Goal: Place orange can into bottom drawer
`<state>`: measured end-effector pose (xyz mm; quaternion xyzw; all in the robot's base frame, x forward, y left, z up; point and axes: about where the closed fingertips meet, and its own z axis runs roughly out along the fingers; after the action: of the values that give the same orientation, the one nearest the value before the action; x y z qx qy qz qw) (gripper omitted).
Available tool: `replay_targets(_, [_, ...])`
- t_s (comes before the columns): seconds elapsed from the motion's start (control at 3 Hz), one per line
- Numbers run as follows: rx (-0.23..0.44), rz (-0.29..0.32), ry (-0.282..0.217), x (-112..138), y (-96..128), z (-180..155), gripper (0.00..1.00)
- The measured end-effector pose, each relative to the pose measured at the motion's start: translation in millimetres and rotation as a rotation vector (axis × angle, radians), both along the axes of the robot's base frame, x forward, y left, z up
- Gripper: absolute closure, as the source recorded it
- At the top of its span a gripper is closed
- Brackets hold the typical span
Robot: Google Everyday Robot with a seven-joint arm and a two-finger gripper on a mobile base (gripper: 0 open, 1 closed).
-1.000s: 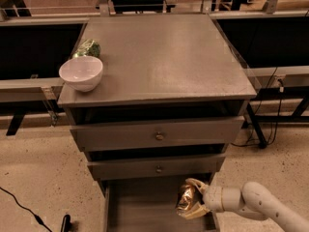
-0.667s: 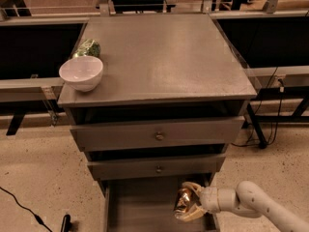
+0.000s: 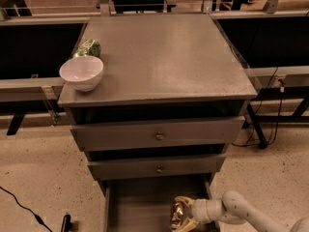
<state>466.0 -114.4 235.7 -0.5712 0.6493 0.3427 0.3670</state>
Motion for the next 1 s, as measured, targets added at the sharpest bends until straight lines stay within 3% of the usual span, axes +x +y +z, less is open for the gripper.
replay_targets(0.67, [0.027, 0.066, -0.151, 10.3, 22.9, -34.6, 1.00])
replay_targets(1.0, [0.051, 0.067, -0.167, 21.6, 29.2, -45.2, 1.00])
